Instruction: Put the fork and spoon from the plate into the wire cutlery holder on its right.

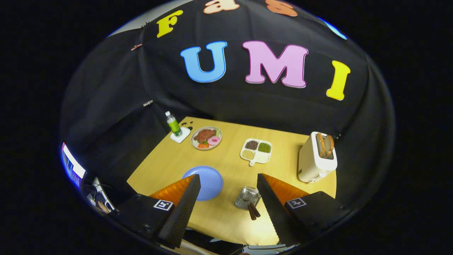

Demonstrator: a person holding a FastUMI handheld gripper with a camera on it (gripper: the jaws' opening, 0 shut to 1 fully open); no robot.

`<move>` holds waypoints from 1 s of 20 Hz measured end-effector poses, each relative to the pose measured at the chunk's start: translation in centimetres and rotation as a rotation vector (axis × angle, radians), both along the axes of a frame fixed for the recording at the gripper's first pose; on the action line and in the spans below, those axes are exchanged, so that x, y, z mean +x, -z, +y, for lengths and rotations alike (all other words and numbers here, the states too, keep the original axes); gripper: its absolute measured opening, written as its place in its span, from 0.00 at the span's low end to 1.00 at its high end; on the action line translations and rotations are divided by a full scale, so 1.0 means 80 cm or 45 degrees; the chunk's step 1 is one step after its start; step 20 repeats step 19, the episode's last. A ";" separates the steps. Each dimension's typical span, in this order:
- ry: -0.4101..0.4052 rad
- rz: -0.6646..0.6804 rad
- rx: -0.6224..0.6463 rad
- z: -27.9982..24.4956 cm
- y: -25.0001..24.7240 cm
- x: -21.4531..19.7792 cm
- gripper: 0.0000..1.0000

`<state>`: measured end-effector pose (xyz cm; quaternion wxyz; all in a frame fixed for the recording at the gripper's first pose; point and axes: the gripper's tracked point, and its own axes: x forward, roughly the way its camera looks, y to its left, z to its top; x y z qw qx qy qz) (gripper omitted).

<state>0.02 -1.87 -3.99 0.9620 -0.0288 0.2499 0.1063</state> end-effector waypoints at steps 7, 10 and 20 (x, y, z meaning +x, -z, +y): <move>0.239 -0.489 0.127 0.011 -0.089 -0.029 0.99; 0.292 -0.519 0.188 0.007 -0.089 -0.034 0.99; 0.237 -0.465 0.216 0.005 -0.091 0.017 0.99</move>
